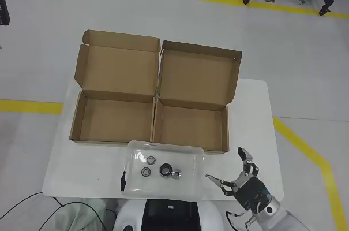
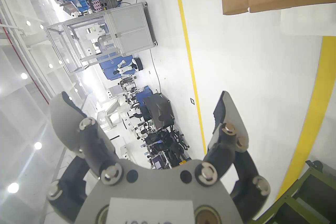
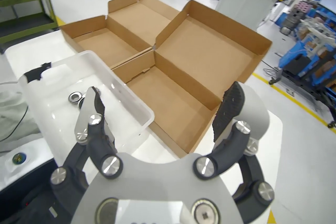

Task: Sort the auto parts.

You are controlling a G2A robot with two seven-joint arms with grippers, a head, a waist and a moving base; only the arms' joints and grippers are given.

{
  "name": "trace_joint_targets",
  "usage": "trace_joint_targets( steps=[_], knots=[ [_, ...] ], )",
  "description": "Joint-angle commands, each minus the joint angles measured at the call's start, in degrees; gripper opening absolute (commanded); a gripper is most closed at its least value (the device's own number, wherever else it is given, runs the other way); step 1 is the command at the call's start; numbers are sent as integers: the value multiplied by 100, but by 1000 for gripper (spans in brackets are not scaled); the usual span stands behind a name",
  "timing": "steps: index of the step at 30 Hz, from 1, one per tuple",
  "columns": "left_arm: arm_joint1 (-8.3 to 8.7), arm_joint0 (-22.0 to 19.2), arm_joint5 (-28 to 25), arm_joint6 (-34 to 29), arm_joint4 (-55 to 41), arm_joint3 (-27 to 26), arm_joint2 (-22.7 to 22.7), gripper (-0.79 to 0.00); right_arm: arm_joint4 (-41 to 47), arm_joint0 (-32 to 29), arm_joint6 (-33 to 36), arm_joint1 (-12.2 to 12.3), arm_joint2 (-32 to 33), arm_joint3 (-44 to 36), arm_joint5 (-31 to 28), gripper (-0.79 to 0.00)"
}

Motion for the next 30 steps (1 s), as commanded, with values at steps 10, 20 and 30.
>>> trace_joint_targets(
  steps=[10, 20, 30],
  knots=[
    [0, 0, 0, 0, 0, 0, 0, 0, -363, 1169, 1106, 79, -1029, 410, -1137, 0],
    [0, 0, 0, 0, 0, 0, 0, 0, -164, 2019, 1374, 78, -1623, 1160, -1340, 0],
    [0, 0, 0, 0, 0, 0, 0, 0, -164, 2019, 1374, 78, -1623, 1160, -1340, 0]
  ],
)
